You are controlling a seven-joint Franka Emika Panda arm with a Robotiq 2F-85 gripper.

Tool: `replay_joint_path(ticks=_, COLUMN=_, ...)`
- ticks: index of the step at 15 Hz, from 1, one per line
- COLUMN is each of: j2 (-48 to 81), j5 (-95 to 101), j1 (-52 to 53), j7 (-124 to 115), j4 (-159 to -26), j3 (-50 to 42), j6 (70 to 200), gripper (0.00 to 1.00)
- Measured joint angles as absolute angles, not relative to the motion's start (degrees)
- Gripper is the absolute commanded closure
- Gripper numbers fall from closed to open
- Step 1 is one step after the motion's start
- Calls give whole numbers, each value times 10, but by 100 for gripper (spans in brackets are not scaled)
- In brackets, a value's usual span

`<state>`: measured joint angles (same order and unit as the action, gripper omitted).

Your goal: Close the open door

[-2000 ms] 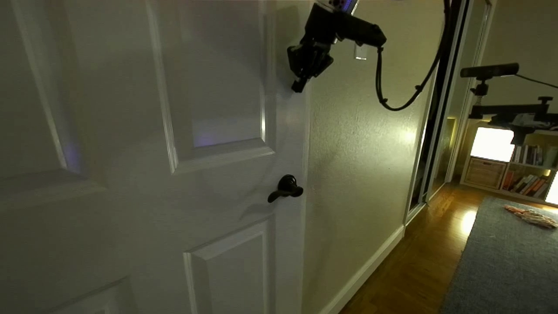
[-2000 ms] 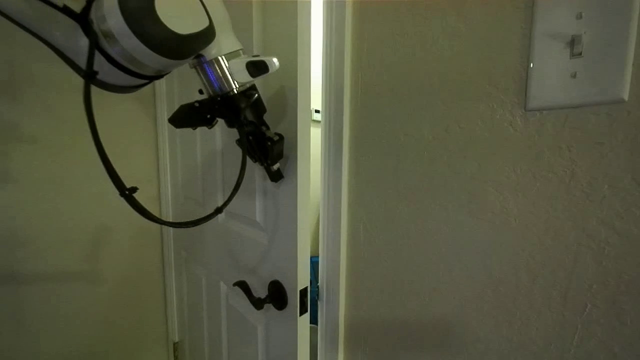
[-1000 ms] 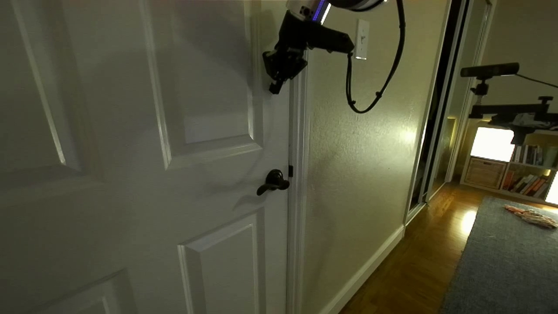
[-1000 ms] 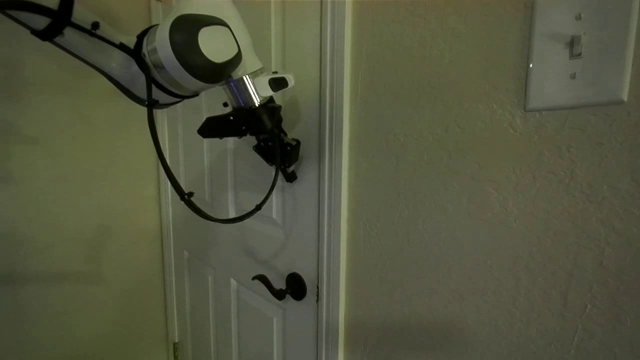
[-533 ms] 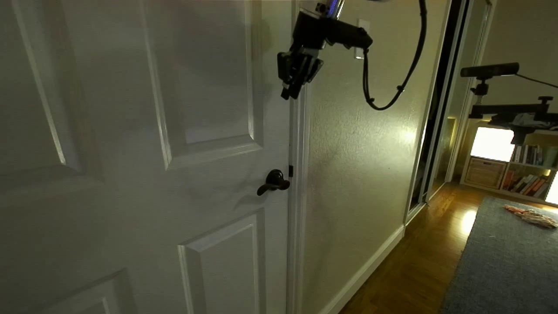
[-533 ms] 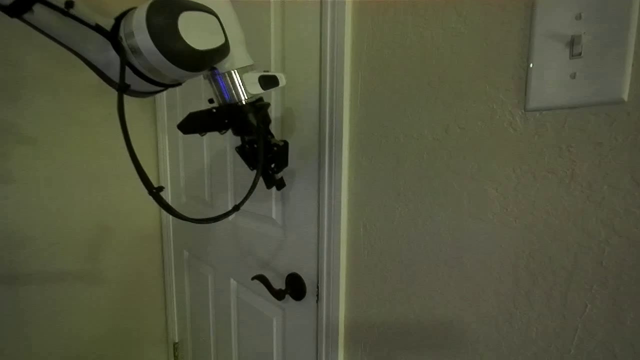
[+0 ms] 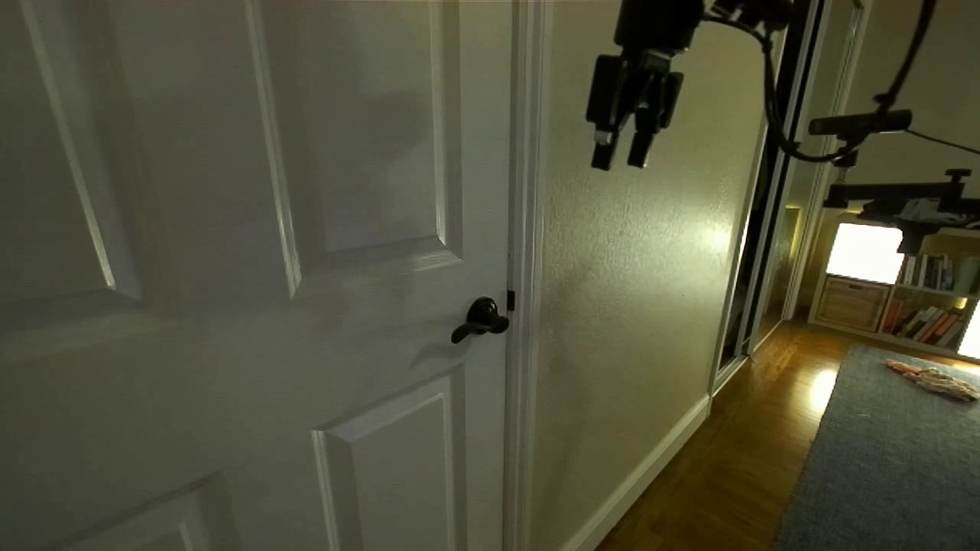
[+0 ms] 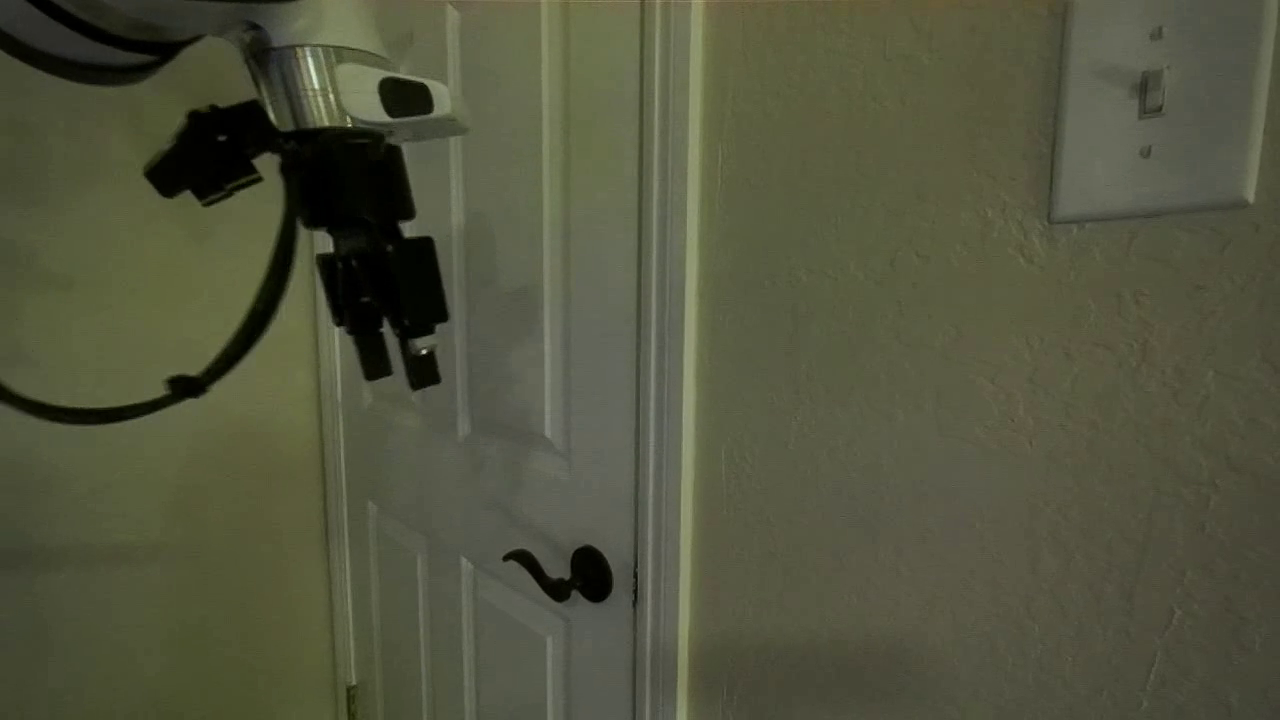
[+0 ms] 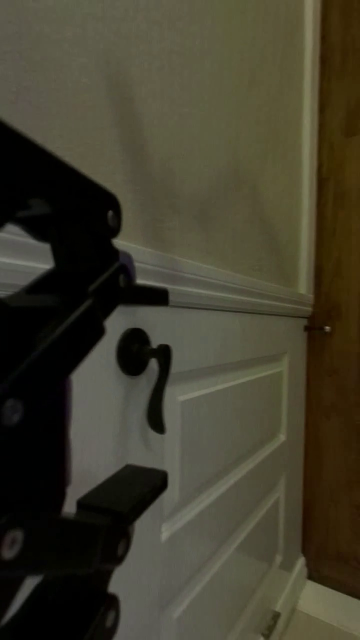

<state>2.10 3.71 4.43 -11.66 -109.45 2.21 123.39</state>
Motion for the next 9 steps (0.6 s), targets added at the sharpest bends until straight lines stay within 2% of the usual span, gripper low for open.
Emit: replay_joint_path(ticks=9, j2=-118, j5=0, j1=41, j7=-115, j4=-1247, j3=22, j6=1111, gripper=0)
